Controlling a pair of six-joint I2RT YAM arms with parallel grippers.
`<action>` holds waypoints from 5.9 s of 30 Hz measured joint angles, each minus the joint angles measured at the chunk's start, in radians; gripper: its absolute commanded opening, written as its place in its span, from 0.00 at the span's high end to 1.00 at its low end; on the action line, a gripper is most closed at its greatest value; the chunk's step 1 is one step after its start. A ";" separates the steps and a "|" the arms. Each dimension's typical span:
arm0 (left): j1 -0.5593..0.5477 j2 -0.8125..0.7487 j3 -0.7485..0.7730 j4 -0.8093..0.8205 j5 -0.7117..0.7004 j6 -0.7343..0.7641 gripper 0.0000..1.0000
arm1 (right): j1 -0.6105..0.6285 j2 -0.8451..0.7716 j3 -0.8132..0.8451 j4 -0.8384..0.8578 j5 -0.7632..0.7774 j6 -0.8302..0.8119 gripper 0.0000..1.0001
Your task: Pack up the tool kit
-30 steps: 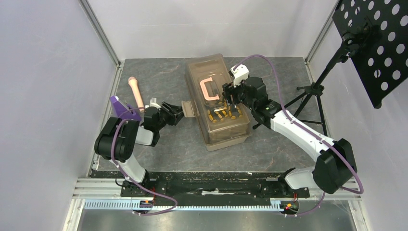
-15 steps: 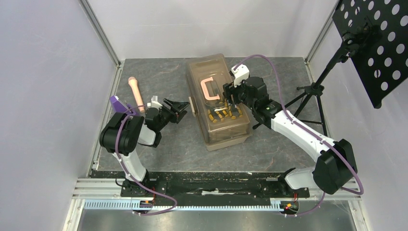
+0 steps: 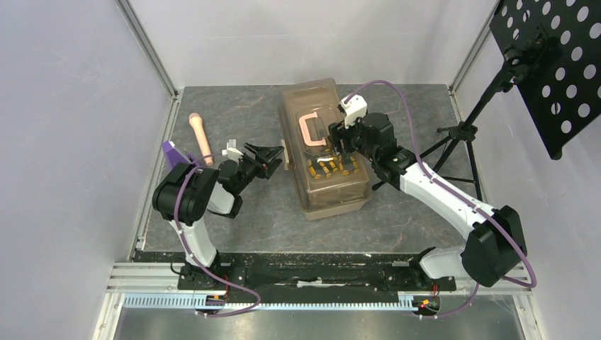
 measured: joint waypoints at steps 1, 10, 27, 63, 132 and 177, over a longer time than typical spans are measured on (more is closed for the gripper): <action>-0.006 0.000 0.002 0.007 -0.006 -0.001 0.19 | 0.000 0.000 0.000 0.000 0.000 0.000 0.31; -0.045 0.013 0.023 0.040 -0.003 -0.004 0.26 | -0.001 -0.002 0.000 -0.001 -0.001 -0.001 0.32; -0.057 -0.187 -0.017 -0.164 -0.050 0.008 0.33 | 0.000 -0.007 -0.004 -0.003 -0.013 0.000 0.32; -0.176 -0.497 0.217 -0.947 -0.235 0.343 0.48 | -0.007 -0.015 -0.010 0.000 -0.016 0.002 0.32; -0.082 -0.234 0.116 -0.511 -0.023 0.085 0.47 | -0.201 0.074 0.041 -0.016 -0.214 0.161 0.61; -0.023 -1.305 0.722 -1.890 -0.660 1.025 0.00 | -0.196 -0.894 -0.360 -0.067 0.279 0.005 0.02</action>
